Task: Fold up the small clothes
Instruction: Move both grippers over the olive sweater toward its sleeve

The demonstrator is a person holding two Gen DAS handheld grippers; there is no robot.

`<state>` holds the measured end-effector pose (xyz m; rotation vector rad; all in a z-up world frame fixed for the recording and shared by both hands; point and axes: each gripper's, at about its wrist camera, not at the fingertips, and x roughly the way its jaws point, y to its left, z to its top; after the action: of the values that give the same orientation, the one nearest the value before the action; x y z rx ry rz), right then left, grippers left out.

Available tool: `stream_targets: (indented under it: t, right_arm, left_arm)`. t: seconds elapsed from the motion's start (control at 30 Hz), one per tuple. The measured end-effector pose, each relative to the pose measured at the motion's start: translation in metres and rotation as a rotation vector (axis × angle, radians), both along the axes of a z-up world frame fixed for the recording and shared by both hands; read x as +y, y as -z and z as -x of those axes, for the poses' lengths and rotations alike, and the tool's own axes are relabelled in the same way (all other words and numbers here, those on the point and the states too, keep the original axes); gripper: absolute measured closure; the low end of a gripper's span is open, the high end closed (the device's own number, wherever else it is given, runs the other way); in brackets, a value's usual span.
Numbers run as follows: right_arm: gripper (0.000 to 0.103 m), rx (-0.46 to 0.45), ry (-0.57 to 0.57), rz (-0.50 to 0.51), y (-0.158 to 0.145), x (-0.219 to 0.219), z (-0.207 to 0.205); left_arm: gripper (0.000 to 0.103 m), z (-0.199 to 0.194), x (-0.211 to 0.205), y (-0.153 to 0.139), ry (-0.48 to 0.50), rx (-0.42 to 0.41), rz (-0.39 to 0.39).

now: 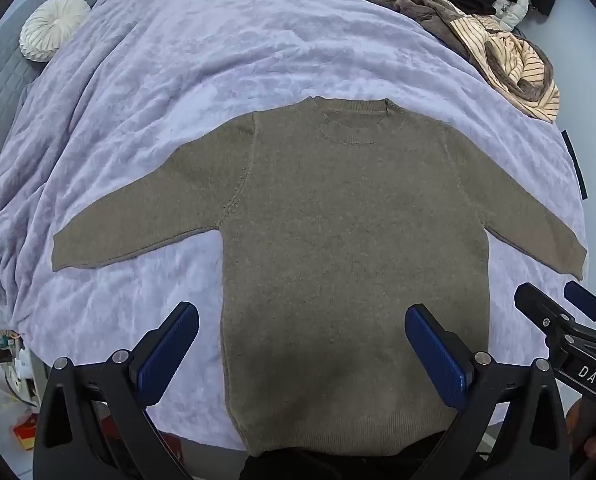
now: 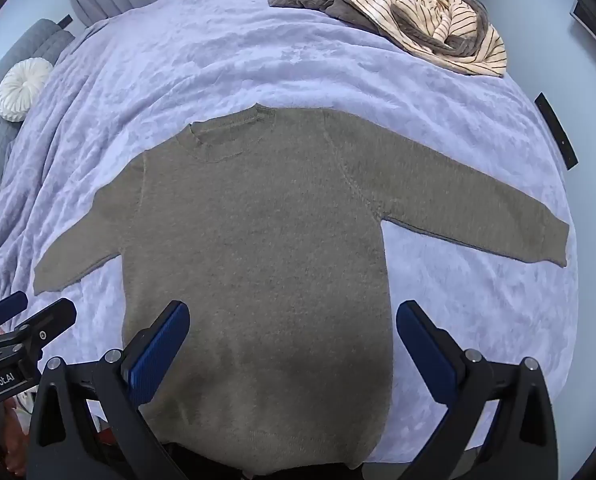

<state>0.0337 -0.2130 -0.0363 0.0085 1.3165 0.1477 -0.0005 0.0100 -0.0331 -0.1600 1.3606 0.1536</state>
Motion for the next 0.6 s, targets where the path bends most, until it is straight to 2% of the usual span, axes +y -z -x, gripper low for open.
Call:
stream_targets:
  t: [0.6]
  right_arm:
    - [0.0, -0.002, -0.001, 0.01, 0.0003, 0.002, 0.0075]
  left_arm:
    - [0.0, 0.0045, 0.0065, 0.0007, -0.036, 0.019, 0.027]
